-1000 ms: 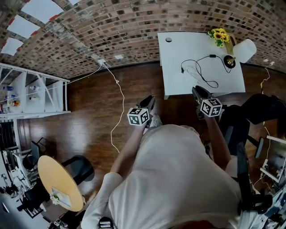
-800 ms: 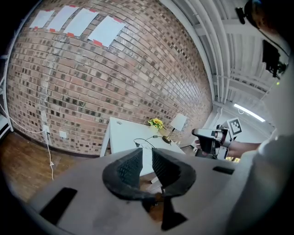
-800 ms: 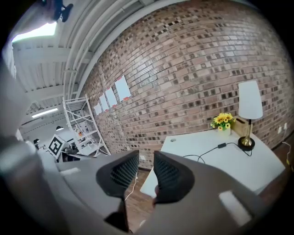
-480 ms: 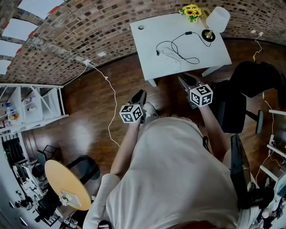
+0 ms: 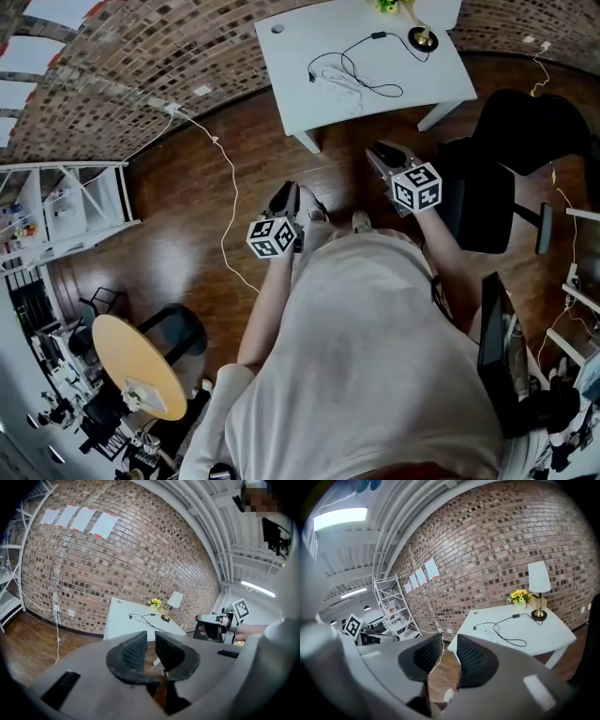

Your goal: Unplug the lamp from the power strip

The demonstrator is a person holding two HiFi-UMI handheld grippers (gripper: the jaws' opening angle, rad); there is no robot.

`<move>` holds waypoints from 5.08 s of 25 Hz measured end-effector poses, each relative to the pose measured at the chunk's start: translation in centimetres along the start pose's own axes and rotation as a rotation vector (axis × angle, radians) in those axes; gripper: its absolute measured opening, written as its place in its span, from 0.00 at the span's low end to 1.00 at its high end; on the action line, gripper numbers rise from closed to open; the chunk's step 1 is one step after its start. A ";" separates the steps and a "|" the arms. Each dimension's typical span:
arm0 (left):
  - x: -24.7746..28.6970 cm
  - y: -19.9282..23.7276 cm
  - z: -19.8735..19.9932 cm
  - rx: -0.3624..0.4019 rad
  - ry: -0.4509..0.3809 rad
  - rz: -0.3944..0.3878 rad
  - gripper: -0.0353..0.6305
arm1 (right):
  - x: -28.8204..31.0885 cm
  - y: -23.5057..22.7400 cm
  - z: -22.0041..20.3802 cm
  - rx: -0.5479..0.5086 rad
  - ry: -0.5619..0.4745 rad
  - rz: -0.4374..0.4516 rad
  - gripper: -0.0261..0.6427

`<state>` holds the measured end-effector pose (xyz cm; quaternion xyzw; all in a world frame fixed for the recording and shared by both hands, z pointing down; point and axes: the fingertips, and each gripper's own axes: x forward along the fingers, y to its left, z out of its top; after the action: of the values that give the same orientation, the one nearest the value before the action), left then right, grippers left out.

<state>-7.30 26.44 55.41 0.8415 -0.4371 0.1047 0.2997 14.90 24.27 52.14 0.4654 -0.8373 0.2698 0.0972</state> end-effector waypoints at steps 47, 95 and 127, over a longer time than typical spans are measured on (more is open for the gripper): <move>-5.5 11.9 -6.1 -0.096 0.189 -0.065 0.06 | 4.4 4.3 -10.8 0.088 0.150 -0.159 0.20; -2.4 11.1 -3.4 -0.084 0.211 -0.150 0.06 | 7.3 5.6 -8.3 -0.013 0.171 -0.137 0.14; -3.9 12.6 -6.3 -0.103 0.255 -0.090 0.06 | 7.2 4.7 -10.4 -0.077 0.248 -0.162 0.03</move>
<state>-19.16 27.32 63.91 0.8236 -0.3622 0.1746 0.3999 6.16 26.71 62.12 0.4904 -0.7884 0.2842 0.2391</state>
